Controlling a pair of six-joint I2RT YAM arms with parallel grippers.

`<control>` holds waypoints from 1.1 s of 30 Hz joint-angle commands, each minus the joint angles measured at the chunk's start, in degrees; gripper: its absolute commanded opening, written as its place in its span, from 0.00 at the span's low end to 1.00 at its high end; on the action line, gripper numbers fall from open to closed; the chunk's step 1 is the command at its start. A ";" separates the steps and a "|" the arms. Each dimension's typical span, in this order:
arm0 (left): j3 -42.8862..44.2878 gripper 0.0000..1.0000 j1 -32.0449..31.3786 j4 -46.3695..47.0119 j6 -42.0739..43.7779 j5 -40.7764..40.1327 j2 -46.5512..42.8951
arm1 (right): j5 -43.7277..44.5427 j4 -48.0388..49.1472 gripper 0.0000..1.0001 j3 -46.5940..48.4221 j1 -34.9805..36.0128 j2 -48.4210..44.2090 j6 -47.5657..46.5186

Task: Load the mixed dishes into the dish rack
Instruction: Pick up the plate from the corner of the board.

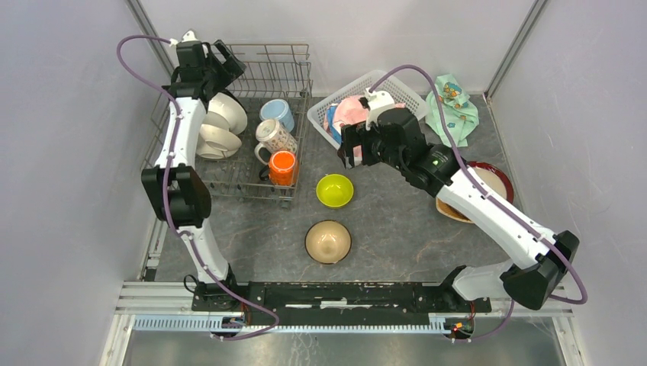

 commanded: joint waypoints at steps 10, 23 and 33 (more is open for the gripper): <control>-17.25 1.00 -7.44 -11.04 4.13 -3.10 -21.97 | 17.01 -1.48 0.88 -13.44 -4.00 -4.39 6.16; -29.86 1.00 -16.75 -29.13 8.45 -4.81 -39.83 | 30.59 5.33 0.42 -31.58 -21.21 -2.33 -7.24; -34.88 1.00 -20.38 -30.74 11.20 -20.14 -45.87 | 27.02 13.55 0.31 -42.01 -24.99 -1.89 -20.98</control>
